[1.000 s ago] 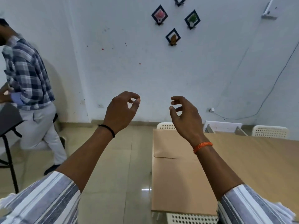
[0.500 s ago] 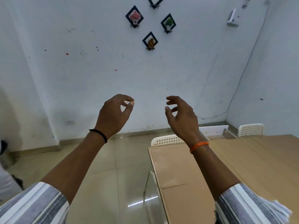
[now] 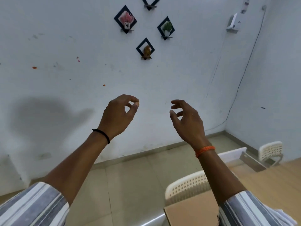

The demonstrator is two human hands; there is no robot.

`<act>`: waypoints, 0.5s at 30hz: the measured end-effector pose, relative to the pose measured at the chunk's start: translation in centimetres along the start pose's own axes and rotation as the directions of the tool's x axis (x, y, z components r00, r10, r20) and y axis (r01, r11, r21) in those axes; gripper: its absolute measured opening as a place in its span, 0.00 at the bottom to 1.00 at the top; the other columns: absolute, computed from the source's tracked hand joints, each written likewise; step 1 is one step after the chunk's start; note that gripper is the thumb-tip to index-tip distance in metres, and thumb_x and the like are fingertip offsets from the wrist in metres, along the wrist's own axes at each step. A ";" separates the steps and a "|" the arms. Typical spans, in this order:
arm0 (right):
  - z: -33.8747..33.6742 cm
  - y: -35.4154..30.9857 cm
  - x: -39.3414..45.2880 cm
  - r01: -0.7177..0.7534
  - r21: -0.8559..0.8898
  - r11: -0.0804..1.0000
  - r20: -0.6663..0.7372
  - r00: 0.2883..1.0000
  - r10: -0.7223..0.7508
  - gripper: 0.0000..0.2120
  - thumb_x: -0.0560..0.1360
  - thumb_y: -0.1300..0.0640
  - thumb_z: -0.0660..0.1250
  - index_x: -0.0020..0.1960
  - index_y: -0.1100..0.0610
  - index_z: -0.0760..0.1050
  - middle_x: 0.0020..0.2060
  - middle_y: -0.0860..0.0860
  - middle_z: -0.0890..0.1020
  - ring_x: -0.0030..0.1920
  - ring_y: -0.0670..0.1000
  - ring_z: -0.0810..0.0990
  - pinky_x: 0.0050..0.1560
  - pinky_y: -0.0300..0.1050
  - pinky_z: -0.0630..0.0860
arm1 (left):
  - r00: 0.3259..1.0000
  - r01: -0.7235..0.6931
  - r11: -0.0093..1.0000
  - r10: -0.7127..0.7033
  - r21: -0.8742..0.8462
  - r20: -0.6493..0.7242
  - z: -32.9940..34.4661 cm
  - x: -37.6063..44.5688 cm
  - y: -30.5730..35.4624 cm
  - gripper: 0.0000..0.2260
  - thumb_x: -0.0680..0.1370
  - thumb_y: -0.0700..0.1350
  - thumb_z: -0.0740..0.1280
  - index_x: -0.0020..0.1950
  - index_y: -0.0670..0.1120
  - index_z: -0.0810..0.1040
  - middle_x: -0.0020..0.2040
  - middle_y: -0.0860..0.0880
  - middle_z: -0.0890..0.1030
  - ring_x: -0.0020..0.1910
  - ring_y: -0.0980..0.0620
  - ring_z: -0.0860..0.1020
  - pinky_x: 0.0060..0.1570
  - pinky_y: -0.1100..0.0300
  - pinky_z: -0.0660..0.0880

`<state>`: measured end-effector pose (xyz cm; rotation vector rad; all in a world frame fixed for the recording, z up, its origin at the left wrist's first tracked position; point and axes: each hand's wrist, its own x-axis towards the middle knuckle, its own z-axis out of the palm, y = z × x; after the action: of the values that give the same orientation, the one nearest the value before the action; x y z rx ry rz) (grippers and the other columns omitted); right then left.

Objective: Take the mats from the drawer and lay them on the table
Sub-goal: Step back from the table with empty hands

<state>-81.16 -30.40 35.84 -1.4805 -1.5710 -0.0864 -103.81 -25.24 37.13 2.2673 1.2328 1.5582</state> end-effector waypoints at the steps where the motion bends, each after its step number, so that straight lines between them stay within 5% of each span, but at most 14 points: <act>1: 1.4 0.2 1.5 -0.008 -0.015 1.000 -0.002 1.000 0.008 0.14 0.79 0.49 0.64 0.64 0.45 0.72 0.54 0.38 0.79 0.43 0.36 0.79 0.39 0.35 0.71 | 1.000 -0.006 1.000 0.006 -0.005 0.009 0.5 1.6 -1.8 0.07 0.79 0.48 0.64 0.51 0.50 0.81 0.52 0.57 0.82 0.46 0.59 0.80 0.43 0.58 0.77; 10: 13.2 3.2 13.7 -0.109 -0.188 0.976 -0.116 0.989 0.088 0.15 0.79 0.49 0.64 0.65 0.45 0.71 0.55 0.37 0.79 0.43 0.36 0.78 0.42 0.40 0.74 | 0.991 -0.097 0.985 0.108 -0.141 0.078 6.4 15.6 -17.4 0.07 0.79 0.48 0.64 0.50 0.50 0.82 0.51 0.56 0.82 0.45 0.57 0.80 0.39 0.61 0.72; 15: 18.7 4.1 20.2 -0.217 -0.259 0.941 -0.186 0.967 0.172 0.15 0.79 0.50 0.64 0.65 0.44 0.71 0.54 0.37 0.79 0.42 0.35 0.78 0.38 0.34 0.67 | 0.971 -0.142 0.963 0.180 -0.228 0.157 10.3 24.1 -23.8 0.07 0.79 0.48 0.64 0.50 0.50 0.81 0.51 0.56 0.82 0.45 0.58 0.80 0.40 0.61 0.72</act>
<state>-84.80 -2.74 36.39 -1.7947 -1.3130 -0.3144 -105.09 10.15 37.55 2.3510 0.8098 1.4235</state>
